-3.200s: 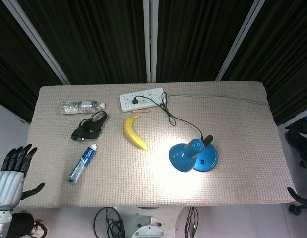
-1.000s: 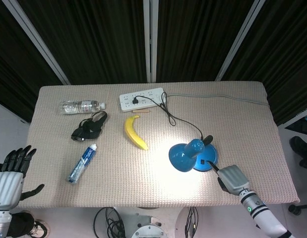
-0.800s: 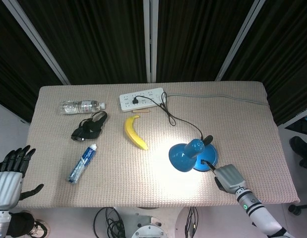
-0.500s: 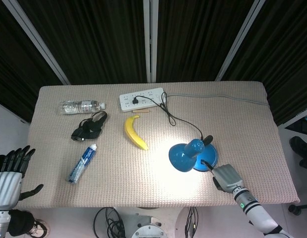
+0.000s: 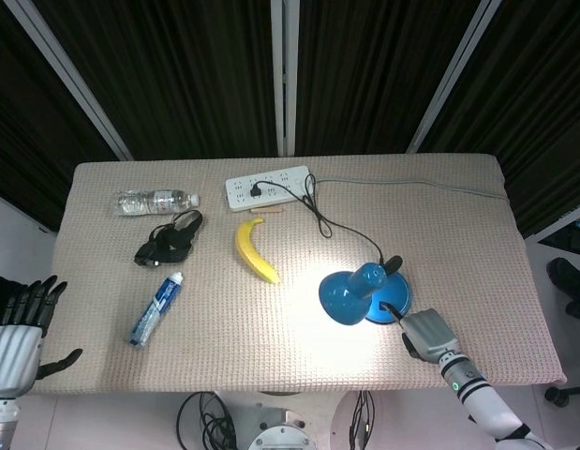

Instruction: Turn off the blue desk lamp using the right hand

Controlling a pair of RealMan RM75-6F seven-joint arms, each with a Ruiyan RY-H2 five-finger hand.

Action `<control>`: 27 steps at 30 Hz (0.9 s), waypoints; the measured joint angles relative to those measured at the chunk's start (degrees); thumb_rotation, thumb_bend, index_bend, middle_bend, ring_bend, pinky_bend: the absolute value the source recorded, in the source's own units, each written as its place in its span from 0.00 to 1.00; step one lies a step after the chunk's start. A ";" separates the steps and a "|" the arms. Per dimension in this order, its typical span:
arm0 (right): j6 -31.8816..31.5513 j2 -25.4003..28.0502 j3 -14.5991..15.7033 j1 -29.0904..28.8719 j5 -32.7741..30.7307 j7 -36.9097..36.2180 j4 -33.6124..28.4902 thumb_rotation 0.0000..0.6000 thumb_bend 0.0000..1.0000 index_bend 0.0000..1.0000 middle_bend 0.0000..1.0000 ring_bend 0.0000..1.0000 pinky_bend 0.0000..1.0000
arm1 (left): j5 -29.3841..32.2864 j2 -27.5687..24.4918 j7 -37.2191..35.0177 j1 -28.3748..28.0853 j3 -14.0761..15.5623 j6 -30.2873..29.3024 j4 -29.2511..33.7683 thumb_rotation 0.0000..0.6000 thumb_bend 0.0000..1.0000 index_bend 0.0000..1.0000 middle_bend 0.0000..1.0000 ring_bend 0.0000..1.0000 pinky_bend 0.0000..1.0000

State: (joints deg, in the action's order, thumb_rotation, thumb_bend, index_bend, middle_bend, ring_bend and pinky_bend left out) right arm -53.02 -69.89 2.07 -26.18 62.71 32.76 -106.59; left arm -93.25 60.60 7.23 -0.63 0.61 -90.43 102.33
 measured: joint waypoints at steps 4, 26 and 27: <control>-0.13 -0.34 0.34 -0.43 -0.92 0.49 0.20 1.00 0.66 0.00 1.00 0.99 0.93 | 0.17 0.05 0.13 -0.09 -0.06 0.19 0.03 1.00 0.00 0.00 0.00 0.00 0.00; -10.70 4.11 3.44 2.58 6.02 -1.14 -2.38 1.00 0.63 0.00 1.00 0.97 0.93 | 0.31 -0.35 -1.09 0.30 -0.07 -0.47 -0.41 1.00 0.00 0.00 0.00 0.00 0.00; -13.19 5.18 3.91 3.93 8.01 -2.08 -2.51 1.00 0.61 0.00 0.99 0.95 0.92 | 0.23 -0.33 -1.18 0.28 -0.09 -0.50 -0.41 1.00 0.00 0.00 0.00 0.00 0.00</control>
State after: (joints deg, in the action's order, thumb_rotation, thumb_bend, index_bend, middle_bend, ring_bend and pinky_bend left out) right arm -66.20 -64.71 5.98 -22.24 70.72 30.68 -109.10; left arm -93.02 60.27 6.05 -0.35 0.53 -90.93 101.91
